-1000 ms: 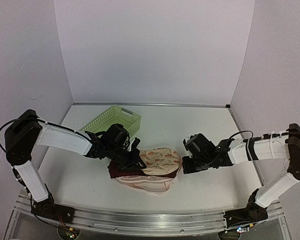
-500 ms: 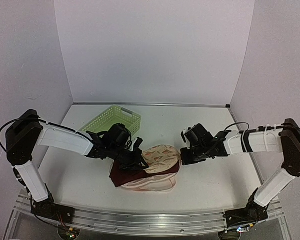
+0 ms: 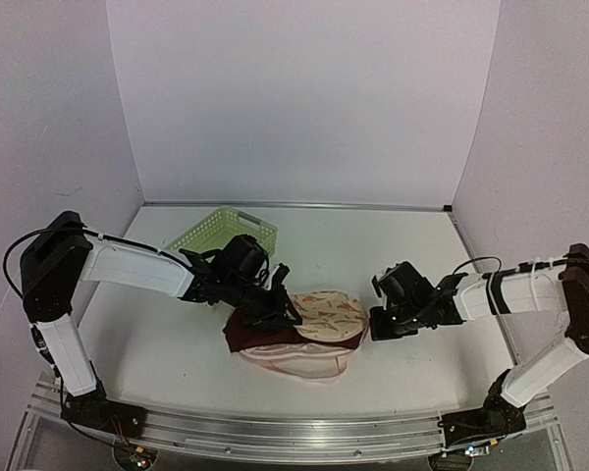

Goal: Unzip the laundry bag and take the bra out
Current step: Unzip the zipper of the laundry bag.

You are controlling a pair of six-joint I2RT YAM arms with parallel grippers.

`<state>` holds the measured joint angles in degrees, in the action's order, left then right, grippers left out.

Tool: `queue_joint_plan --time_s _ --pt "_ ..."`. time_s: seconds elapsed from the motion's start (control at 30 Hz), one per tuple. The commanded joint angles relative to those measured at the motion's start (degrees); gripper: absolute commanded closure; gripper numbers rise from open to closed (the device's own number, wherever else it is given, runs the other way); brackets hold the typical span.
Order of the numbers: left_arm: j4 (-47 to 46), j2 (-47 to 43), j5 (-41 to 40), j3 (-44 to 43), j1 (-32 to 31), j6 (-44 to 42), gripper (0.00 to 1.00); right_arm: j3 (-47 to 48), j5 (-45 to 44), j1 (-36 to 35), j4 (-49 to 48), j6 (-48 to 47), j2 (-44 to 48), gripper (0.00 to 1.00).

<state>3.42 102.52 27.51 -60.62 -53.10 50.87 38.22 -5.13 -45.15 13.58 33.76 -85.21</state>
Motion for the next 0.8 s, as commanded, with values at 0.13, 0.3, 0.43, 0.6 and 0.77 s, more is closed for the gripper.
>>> queue_joint_plan --time_s 0.13,0.3,0.43,0.6,0.77 --pt "6.13 -2.74 -1.91 -4.9 -0.16 -2.28 0.74 -6.39 -3.62 -5.44 -5.22 10.37 6.39 1.0" --pt "7.41 -4.47 -0.05 -7.4 -0.16 -2.87 0.64 -8.6 -5.77 -11.27 -8.04 17.71 6.66 1.0" --pt "7.56 -9.5 1.83 -7.28 -0.52 -3.03 0.53 -9.19 -6.91 -14.66 -10.15 22.31 5.68 1.0" --pt "7.6 -15.37 2.55 -3.23 -0.51 -1.81 0.43 -7.57 -6.38 -17.42 -13.08 24.27 2.96 1.0" --pt "7.22 -19.25 1.25 2.48 -0.67 1.9 0.4 -3.98 -6.05 -19.27 -14.84 24.68 -0.64 1.0"
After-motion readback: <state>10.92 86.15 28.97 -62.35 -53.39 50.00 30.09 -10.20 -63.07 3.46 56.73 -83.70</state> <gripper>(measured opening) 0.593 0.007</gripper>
